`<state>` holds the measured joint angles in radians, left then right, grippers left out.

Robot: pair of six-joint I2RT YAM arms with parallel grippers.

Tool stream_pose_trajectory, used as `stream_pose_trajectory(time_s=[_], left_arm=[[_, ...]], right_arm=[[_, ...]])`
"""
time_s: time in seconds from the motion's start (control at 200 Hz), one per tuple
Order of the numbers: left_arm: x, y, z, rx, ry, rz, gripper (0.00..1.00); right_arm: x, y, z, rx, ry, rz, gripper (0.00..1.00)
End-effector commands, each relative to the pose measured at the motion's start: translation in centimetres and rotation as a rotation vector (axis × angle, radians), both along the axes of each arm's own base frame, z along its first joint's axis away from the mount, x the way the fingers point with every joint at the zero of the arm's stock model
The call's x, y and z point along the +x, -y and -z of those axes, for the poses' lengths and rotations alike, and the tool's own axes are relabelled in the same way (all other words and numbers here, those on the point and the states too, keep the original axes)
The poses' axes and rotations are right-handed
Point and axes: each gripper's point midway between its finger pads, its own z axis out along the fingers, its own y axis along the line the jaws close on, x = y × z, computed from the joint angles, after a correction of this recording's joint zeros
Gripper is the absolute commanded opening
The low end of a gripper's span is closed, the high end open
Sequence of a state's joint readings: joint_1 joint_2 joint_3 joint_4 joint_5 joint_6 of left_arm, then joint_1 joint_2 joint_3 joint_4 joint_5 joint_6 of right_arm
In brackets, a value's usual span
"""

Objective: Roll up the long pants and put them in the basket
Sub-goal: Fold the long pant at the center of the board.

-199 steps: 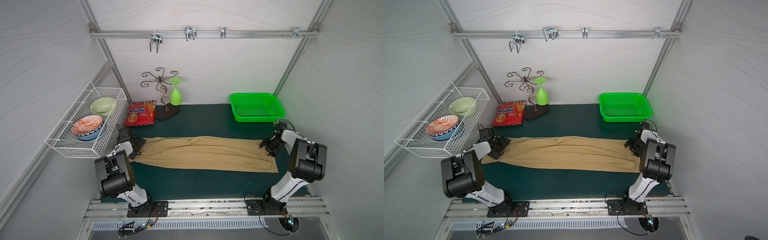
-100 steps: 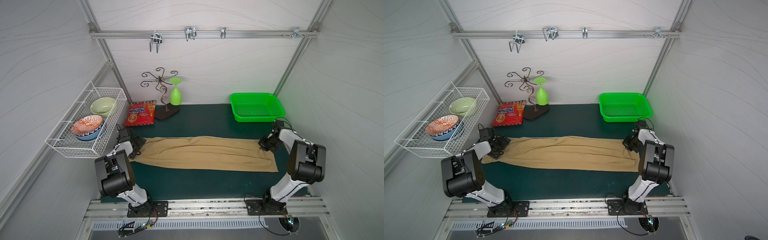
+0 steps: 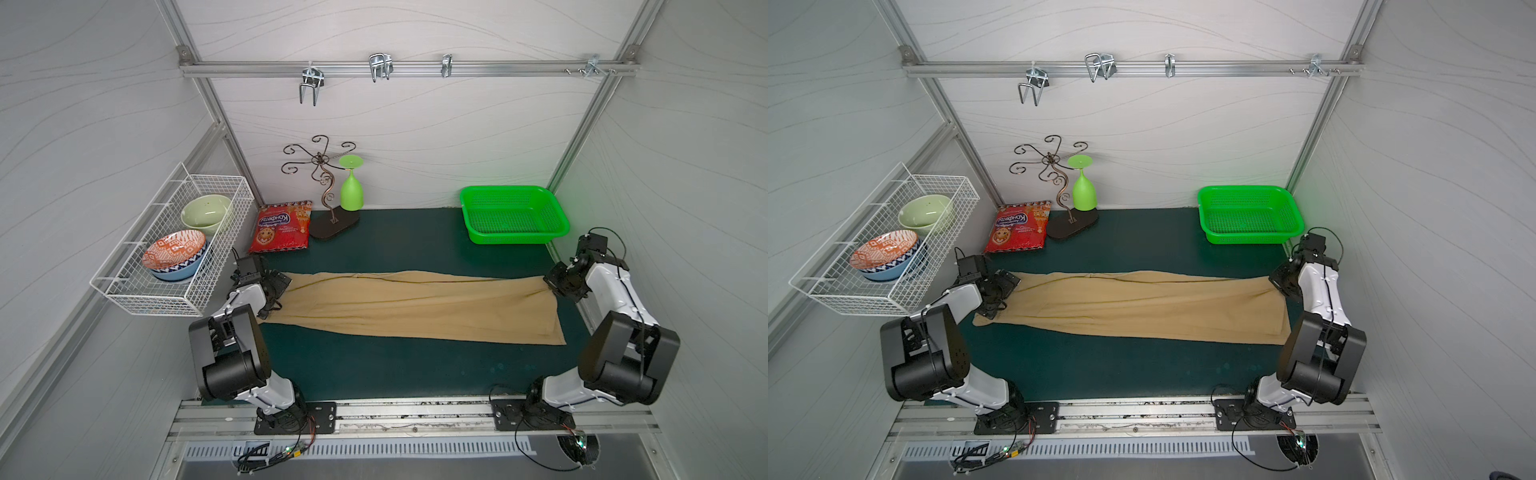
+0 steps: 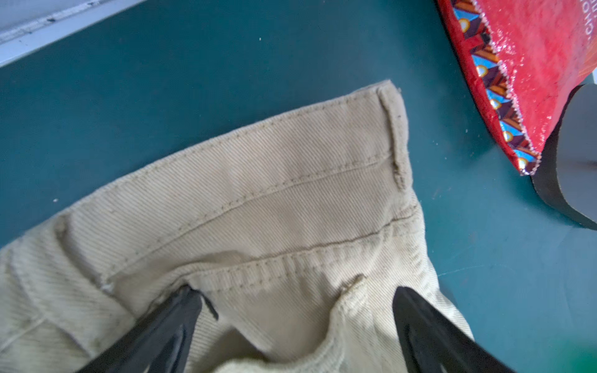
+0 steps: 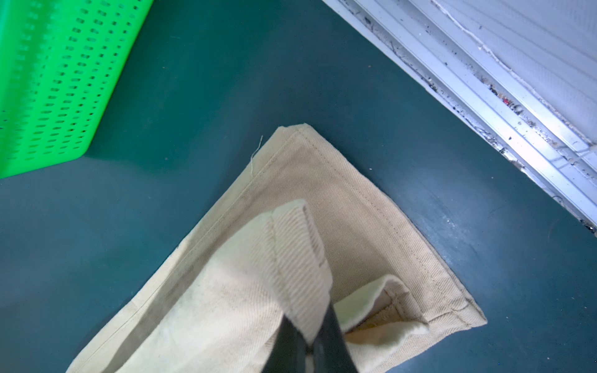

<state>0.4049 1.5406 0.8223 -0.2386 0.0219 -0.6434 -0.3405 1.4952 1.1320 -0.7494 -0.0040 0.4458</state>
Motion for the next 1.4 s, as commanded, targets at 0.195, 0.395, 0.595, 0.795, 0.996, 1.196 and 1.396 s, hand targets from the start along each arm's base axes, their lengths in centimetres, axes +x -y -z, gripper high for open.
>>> stream_pose_trajectory(time_s=[0.195, 0.395, 0.595, 0.795, 0.996, 1.196, 1.396], left_arm=[[0.6, -0.5, 1.2, 0.017, -0.013, 0.028, 0.98], [1.6, -0.3, 1.3, 0.031, 0.019, 0.093, 0.95], [2.9, 0.0, 1.8, 0.008, 0.014, 0.148, 0.84], [3.7, -0.1, 1.8, -0.002, 0.017, 0.164, 0.35], [3.0, -0.6, 2.6, -0.007, -0.042, 0.132, 0.0], [2.1, -1.0, 2.9, -0.019, -0.066, 0.097, 0.0], [1.9, -0.8, 2.8, -0.028, -0.055, 0.095, 0.0]], right_arm=[[2.6, -0.2, 4.4, 0.058, -0.075, -0.042, 0.62], [1.5, -6.3, 2.2, 0.073, 0.004, -0.162, 0.74], [2.7, -16.1, -1.4, 0.073, 0.109, -0.518, 0.7], [-0.7, -26.9, -1.5, 0.156, 0.023, -0.819, 0.68], [-8.7, -34.4, 1.0, 0.023, 0.021, -1.267, 0.69], [-10.8, -37.1, 4.9, -0.348, -0.004, -1.55, 0.68], [-8.6, -40.1, 6.2, -0.521, 0.036, -1.617, 0.71]])
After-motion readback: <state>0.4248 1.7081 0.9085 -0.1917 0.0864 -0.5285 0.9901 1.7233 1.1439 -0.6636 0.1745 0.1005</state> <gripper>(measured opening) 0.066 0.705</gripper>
